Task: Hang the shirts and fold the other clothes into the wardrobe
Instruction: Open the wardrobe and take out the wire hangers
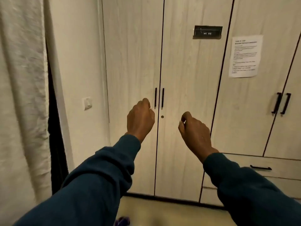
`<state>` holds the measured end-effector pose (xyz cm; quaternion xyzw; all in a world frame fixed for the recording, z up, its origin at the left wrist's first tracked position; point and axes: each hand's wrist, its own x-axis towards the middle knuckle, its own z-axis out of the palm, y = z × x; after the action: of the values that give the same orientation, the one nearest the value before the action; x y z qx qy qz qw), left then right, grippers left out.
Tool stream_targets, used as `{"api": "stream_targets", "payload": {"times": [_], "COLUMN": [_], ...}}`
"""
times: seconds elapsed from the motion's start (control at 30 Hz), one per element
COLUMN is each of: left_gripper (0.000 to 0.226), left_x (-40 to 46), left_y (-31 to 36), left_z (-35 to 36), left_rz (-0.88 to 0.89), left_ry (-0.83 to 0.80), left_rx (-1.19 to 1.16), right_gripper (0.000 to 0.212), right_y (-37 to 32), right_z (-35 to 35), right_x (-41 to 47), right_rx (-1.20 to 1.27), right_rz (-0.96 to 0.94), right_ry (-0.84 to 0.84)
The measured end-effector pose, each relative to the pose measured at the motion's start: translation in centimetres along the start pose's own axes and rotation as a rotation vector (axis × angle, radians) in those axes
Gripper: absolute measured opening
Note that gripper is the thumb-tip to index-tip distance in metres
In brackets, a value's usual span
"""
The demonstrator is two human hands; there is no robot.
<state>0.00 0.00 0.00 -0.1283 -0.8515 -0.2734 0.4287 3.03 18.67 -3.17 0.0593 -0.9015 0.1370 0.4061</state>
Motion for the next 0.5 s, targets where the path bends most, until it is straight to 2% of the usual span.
{"api": "stream_targets", "payload": {"times": [0.1, 0.2, 0.33, 0.5], "left_gripper": [0.007, 0.009, 0.012, 0.009], "left_x": [2.3, 3.8, 5.8, 9.3], "left_y": [-2.4, -4.8, -8.2, -12.4], "left_z": [3.9, 7.8, 11.8, 16.3], "left_rz": [-0.110, -0.201, -0.200, -0.275], "left_ry": [0.017, 0.036, 0.056, 0.107], "left_rx": [-0.111, -0.229, -0.209, -0.209], "right_gripper": [0.011, 0.011, 0.016, 0.016], "right_y": [1.8, 3.7, 6.1, 8.5], "right_z": [3.5, 7.3, 12.1, 17.7], "right_x": [2.7, 5.5, 9.7, 15.2], "right_rx": [0.051, 0.108, 0.089, 0.116], "right_rz": [0.084, 0.125, 0.032, -0.044], "right_ry": [0.023, -0.049, -0.238, -0.250]}}
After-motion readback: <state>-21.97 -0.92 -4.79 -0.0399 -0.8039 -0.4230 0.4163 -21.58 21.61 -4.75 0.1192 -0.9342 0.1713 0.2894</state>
